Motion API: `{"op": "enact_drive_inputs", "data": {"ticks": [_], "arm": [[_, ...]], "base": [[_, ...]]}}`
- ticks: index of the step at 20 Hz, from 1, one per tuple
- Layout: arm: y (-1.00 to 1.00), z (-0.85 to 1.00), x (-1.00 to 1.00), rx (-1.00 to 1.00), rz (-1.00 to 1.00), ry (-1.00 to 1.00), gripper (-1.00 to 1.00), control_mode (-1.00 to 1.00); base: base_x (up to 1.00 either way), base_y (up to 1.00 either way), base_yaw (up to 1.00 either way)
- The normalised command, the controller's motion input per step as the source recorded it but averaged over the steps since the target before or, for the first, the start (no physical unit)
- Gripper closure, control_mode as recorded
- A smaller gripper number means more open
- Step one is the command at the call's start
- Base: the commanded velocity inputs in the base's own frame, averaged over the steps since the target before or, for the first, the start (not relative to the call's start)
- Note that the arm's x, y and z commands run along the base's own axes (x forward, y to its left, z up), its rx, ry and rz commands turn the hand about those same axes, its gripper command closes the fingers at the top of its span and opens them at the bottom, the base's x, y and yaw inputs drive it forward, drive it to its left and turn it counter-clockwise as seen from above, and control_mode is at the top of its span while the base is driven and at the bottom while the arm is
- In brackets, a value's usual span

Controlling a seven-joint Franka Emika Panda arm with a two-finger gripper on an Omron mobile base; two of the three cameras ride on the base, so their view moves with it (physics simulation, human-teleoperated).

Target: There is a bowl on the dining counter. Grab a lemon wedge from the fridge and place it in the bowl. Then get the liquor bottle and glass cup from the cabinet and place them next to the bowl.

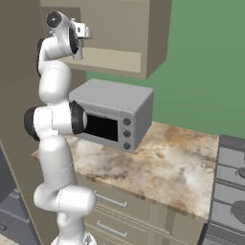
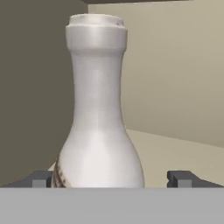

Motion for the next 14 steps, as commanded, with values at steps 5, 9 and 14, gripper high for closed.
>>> {"op": "enact_drive_inputs", "data": {"ticks": [5, 9, 14], "arm": [[0.12, -0.02, 0.24, 0.0, -0.04, 0.0, 1.0, -1.0], [0.09, 0.0, 0.04, 0.0, -0.03, 0.0, 1.0, -1.0], [0.01, 0.03, -0.16, 0.0, -0.03, -0.03, 1.0, -1.0]], "base": [[0.0, 0.0, 0.0], [0.0, 0.0, 0.0], [0.0, 0.0, 0.0]]}}
